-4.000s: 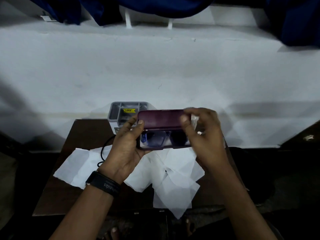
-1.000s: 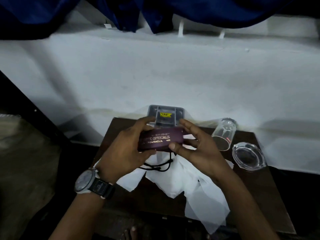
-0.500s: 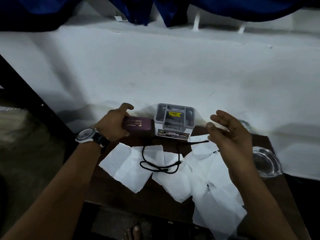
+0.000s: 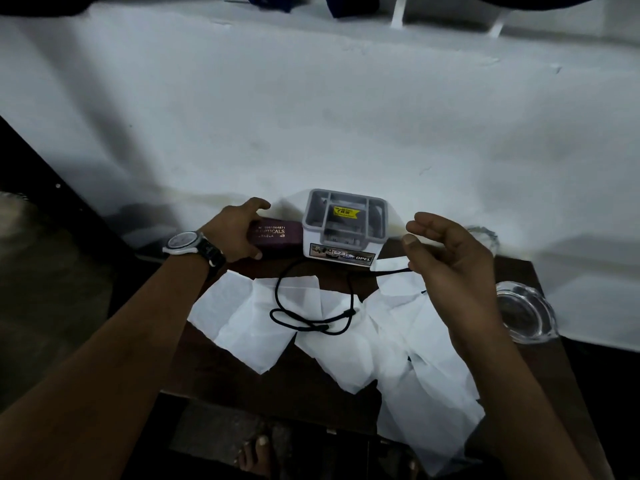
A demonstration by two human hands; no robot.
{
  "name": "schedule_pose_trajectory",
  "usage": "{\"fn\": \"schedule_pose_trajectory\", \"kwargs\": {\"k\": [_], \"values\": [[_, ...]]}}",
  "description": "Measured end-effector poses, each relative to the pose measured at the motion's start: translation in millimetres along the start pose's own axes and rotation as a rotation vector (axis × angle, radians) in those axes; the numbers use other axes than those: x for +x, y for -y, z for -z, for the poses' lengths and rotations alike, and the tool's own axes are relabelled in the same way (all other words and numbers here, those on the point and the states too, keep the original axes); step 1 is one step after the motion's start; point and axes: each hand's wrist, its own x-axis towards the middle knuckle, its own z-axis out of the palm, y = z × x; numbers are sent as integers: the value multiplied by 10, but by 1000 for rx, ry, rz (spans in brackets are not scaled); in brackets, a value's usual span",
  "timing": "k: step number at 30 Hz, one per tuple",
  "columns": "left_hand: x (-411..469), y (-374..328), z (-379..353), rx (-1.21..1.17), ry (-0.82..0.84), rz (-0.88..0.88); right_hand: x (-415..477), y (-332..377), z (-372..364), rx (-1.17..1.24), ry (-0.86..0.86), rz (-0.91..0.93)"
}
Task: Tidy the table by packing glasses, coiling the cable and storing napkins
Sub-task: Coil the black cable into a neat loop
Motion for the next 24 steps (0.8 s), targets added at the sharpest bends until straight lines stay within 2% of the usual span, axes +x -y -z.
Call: {"fn": "schedule_pose_trajectory", "kwargs": {"k": [10,16,24], "values": [[-504,-298,126,74,-158,-91,30,-1,173,-138,-6,-26],[-1056,-729,-73,-17,59,-214,-62,-164,149,-429,214,-69],[-1205,-879,-542,88,57,-93,-201,-219,8,-521,303,-24]]}}
